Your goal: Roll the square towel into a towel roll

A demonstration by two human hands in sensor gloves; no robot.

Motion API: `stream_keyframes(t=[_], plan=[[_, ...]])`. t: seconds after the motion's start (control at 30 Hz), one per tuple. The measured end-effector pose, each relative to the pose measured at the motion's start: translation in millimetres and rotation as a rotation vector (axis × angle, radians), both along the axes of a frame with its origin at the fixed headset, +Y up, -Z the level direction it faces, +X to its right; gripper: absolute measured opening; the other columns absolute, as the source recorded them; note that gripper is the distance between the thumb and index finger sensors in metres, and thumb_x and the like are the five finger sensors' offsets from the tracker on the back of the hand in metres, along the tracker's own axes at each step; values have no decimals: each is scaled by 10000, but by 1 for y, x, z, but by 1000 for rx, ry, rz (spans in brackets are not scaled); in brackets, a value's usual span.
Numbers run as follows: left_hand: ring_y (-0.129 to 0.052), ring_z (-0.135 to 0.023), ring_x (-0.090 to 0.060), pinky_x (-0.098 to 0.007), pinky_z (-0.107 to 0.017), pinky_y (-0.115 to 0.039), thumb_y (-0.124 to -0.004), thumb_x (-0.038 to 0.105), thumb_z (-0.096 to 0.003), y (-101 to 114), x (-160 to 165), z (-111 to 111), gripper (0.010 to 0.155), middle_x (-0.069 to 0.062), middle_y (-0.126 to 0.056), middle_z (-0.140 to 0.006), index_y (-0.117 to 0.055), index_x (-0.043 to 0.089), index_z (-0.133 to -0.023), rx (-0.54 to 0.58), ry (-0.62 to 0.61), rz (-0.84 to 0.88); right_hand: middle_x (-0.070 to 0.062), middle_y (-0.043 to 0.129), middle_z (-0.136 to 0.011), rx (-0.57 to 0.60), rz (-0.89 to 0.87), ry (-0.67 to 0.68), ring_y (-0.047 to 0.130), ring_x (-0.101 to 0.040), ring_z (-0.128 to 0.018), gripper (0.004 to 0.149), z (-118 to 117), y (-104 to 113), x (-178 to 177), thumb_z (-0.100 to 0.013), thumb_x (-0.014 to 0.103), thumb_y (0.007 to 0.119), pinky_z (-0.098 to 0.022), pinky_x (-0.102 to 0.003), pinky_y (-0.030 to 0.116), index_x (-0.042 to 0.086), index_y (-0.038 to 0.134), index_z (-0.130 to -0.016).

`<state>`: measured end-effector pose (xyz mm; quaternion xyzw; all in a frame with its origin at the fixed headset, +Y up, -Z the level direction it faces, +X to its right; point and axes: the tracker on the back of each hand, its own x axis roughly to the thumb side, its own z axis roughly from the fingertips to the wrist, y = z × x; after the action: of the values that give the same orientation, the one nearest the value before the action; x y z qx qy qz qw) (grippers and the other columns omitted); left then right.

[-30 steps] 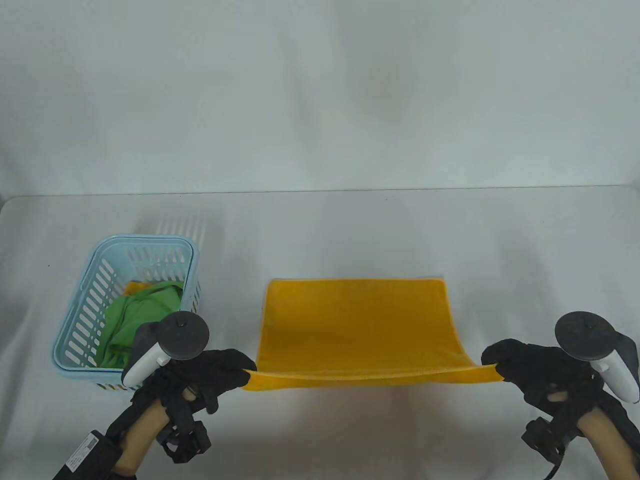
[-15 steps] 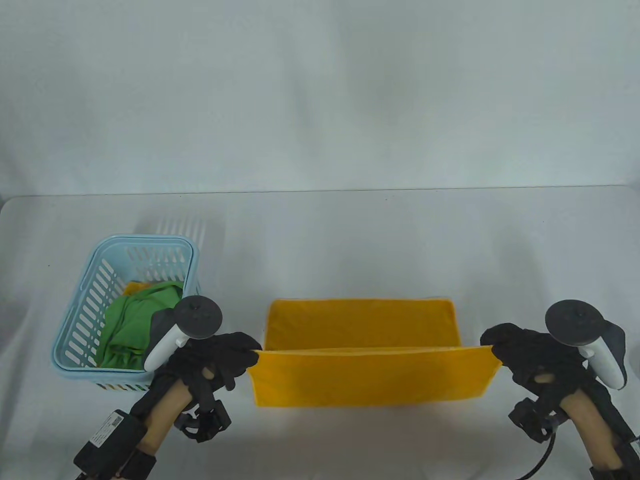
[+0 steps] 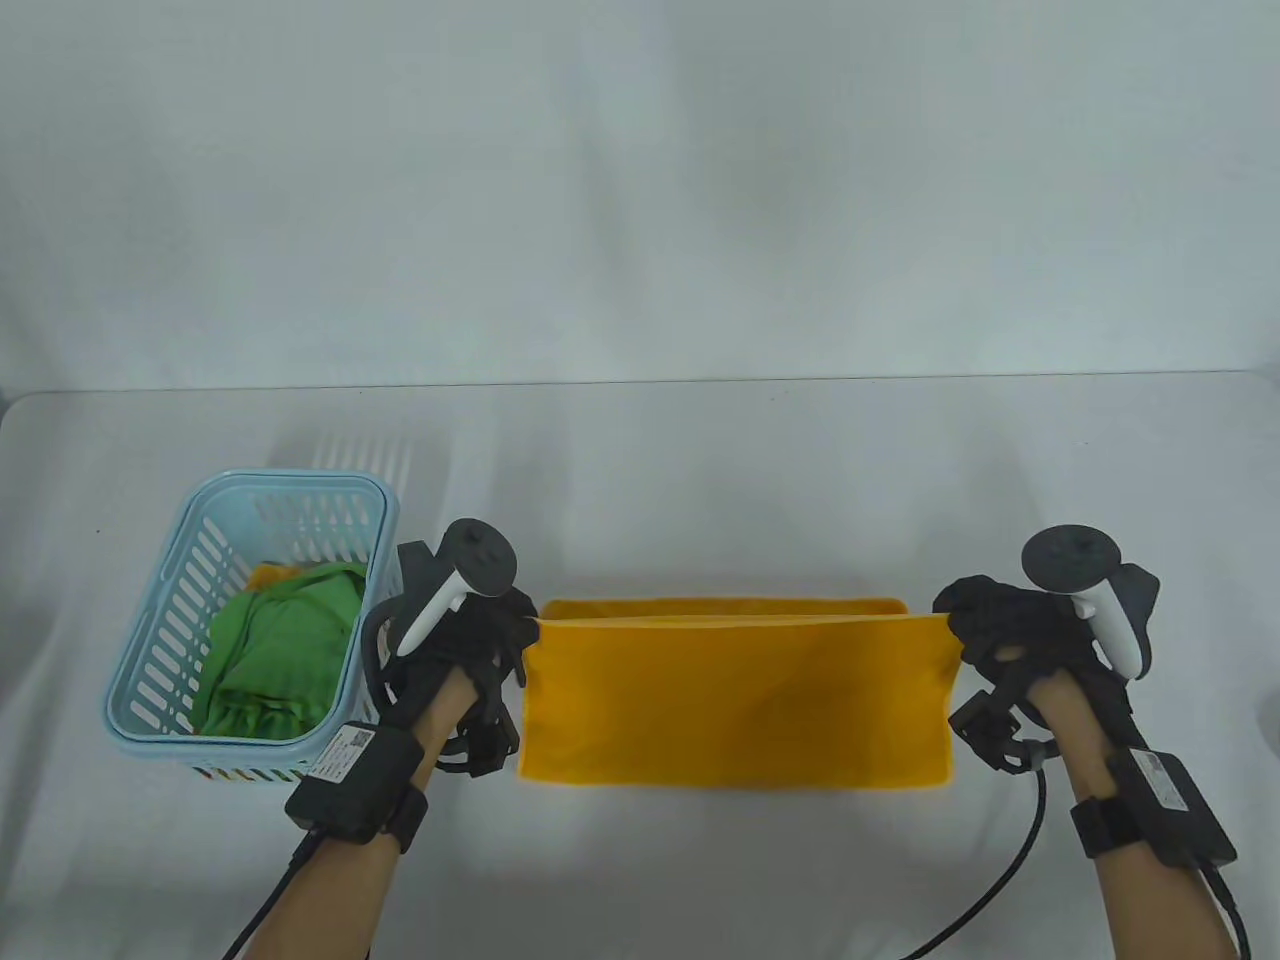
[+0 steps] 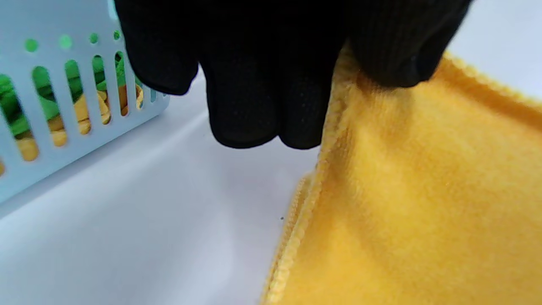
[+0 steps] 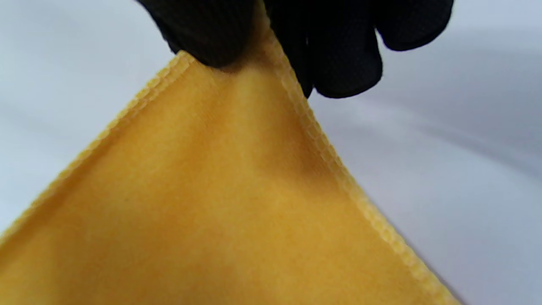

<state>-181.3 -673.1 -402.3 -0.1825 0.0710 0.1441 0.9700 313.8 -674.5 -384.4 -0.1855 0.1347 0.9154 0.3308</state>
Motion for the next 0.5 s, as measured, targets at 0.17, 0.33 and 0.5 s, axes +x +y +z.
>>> stream_keyframes(t=[0.17,0.33,0.5], plan=[[-1010,-741,-233,-529,-665,-731,-778,405,-407,-17,6,-17,417,62,-971,-810,-878,328,-804,13,67,-11,0,921,-734,34,74,-81,887,-313,-726,370,-13,-12,-8,-400,311,780,-608,-562,675,318,817,-768],[-998,-752,-229,-525,-667,-728,-780,429,-405,-35,9,-33,419,73,-960,-816,-874,337,-802,19,129,-53,10,901,-756,41,172,-144,867,-304,-751,373,-27,-28,-22,-398,322,775,-620,-557,665,328,805,-770],[-1008,-713,-214,-515,-662,-736,-785,465,-389,-57,13,-45,413,84,-971,-774,-884,338,-769,34,143,-90,28,884,-776,28,312,-184,856,-293,-772,375,-39,-45,-35,-395,340,767,-627,-546,666,348,793,-769]])
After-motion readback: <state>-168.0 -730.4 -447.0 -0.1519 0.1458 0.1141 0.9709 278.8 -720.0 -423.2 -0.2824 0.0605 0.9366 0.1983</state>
